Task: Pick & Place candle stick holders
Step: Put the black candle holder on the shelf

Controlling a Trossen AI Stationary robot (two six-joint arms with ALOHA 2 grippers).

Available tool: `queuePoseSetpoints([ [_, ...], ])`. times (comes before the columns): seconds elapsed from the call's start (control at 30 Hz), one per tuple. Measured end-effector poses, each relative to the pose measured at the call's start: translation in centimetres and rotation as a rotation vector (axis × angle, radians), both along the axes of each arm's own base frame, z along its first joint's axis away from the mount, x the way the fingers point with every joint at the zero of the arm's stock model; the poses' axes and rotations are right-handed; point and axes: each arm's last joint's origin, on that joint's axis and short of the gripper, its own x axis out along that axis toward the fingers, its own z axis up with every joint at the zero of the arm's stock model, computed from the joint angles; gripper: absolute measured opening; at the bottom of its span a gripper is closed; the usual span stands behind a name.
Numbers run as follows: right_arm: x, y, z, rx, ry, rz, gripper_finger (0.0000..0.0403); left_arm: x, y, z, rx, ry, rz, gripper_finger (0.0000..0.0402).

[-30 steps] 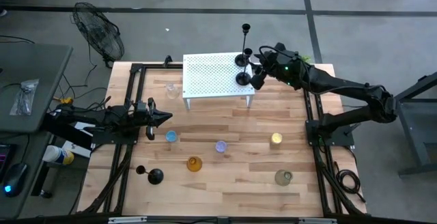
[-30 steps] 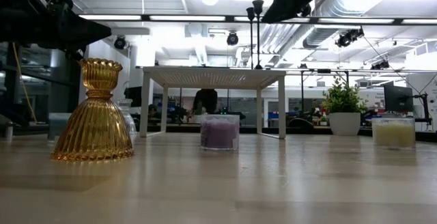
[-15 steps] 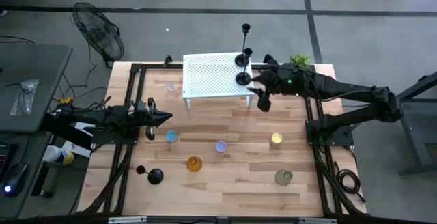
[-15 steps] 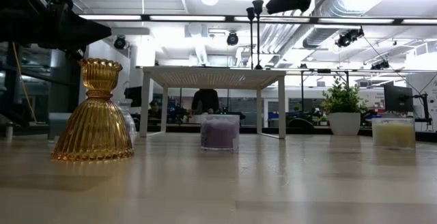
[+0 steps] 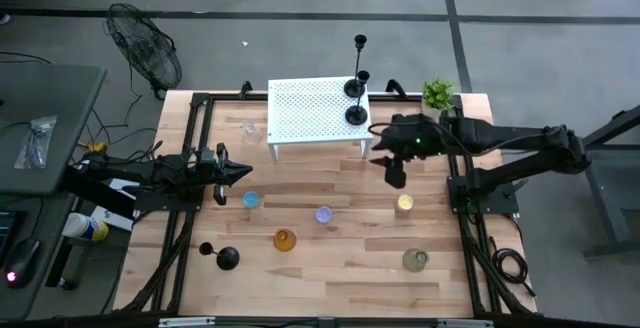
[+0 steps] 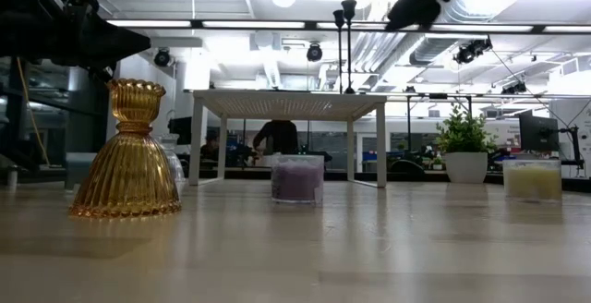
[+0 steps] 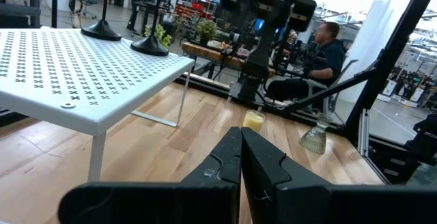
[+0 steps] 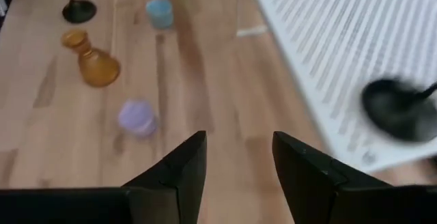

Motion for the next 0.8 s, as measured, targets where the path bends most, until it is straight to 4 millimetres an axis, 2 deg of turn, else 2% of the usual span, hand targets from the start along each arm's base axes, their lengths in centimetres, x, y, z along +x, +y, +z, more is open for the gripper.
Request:
queuePoseSetpoints([
  [0.43,-2.1,2.6,-0.9,0.198,0.169,-0.093,0.0161,0.0,0.0,0.0,0.0,0.0,0.0,0.0001],
  [0.8,-2.9,3.9,-1.1,0.205,0.226,-0.094,0.0161,0.0,0.0,0.0,0.0,0.0,0.0,0.0001],
])
